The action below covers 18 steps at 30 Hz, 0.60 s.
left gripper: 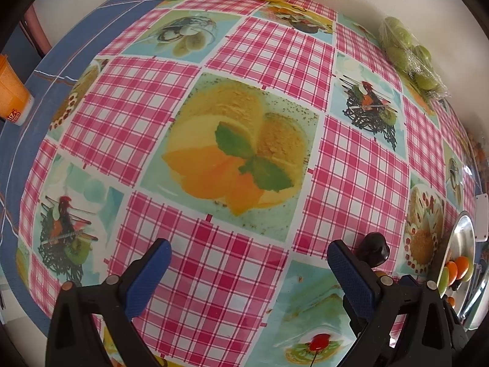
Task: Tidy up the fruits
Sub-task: 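Lower the left gripper toward the dark plum while the right gripper closes on the brown kiwi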
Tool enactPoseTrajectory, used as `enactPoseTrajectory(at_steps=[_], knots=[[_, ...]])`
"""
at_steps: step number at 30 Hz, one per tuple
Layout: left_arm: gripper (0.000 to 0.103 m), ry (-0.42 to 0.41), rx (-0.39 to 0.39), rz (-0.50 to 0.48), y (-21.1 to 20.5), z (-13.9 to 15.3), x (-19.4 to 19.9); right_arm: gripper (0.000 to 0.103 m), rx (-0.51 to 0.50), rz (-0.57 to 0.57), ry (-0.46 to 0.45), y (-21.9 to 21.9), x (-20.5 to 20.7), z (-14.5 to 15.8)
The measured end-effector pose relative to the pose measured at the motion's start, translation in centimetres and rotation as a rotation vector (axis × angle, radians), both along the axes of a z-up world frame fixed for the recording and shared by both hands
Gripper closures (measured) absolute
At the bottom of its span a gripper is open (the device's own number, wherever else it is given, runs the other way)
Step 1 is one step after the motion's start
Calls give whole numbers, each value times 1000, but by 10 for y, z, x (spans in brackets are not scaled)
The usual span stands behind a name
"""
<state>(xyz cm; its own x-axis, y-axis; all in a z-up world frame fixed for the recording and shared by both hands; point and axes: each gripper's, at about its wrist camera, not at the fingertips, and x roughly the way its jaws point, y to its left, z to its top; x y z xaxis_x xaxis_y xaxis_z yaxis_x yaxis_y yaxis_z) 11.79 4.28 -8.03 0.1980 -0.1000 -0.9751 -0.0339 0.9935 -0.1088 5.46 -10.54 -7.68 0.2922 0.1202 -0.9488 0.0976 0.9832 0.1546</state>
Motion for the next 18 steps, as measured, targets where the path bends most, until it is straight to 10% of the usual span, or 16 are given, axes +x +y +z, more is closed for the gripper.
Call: enactPoseTrajectory(at_steps=[18], knots=[[0, -12, -24, -11, -3, 5, 1, 75, 59, -11, -18, 0, 6, 2]])
